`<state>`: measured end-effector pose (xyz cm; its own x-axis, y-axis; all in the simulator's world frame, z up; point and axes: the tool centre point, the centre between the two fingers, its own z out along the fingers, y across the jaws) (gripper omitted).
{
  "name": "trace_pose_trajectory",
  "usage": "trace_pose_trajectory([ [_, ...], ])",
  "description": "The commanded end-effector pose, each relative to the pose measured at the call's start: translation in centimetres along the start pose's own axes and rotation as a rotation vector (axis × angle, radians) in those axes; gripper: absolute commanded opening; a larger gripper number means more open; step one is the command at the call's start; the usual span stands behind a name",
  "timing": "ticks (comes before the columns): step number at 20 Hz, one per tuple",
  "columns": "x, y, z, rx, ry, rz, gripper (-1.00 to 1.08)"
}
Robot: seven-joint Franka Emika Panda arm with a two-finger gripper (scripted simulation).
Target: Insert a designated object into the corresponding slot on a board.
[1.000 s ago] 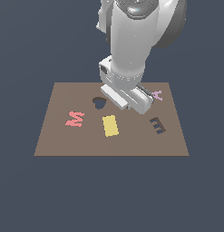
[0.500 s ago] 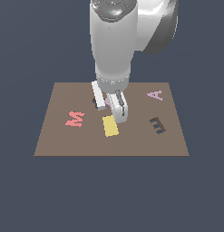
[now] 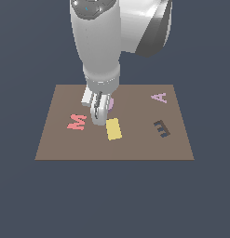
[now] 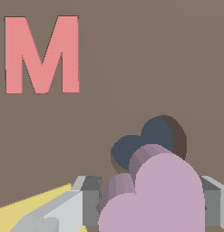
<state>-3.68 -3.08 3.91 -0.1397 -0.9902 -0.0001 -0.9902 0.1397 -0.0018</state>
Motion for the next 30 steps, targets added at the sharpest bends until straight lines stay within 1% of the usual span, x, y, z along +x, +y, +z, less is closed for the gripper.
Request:
trace_pose_trajectory([
  [1, 0.6, 0.1, -0.1, 0.000, 0.000, 0.076, -1.00],
  [6, 1.5, 0.4, -0.1, 0.000, 0.000, 0.184, -1.00],
  [11, 2.0, 0.7, -0.1, 0.000, 0.000, 0.244, -1.00],
  [17, 2.0, 0.7, -0.1, -0.001, 0.000, 0.253, -1.00],
  [23, 2.0, 0.8, 0.9, -0.001, -0.001, 0.258, -1.00],
  [24, 2.0, 0.8, 0.9, -0.001, -0.001, 0.258, 1.00],
  [30, 2.0, 0.8, 0.9, -0.001, -0.001, 0.258, 1.00],
])
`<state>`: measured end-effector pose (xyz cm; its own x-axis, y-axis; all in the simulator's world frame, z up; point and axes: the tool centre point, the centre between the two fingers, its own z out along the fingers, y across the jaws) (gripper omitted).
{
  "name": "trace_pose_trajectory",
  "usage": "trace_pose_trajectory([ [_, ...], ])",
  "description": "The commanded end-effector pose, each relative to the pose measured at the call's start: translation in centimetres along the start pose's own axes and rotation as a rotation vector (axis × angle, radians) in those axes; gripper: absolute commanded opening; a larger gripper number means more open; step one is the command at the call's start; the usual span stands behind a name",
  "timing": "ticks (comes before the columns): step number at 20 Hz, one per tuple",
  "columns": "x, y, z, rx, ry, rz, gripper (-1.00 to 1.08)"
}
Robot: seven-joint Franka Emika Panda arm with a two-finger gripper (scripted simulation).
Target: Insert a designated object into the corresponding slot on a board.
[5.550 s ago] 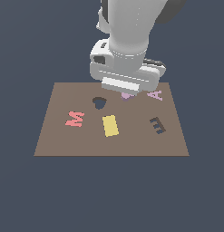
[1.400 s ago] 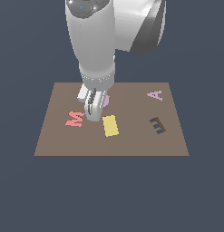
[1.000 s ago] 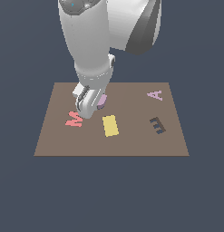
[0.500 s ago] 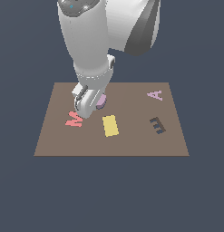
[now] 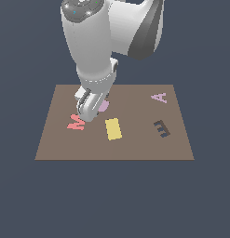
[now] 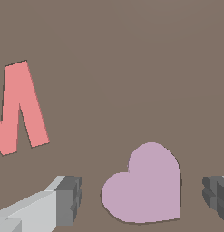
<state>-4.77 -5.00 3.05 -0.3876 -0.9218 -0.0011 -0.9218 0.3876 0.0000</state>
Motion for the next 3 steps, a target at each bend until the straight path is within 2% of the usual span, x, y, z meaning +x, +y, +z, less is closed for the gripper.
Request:
trace_pose_trajectory([
  [1, 0.00, -0.01, 0.00, 0.000, 0.000, 0.000, 1.00],
  [3, 0.00, -0.01, 0.00, 0.000, 0.000, 0.000, 1.00],
])
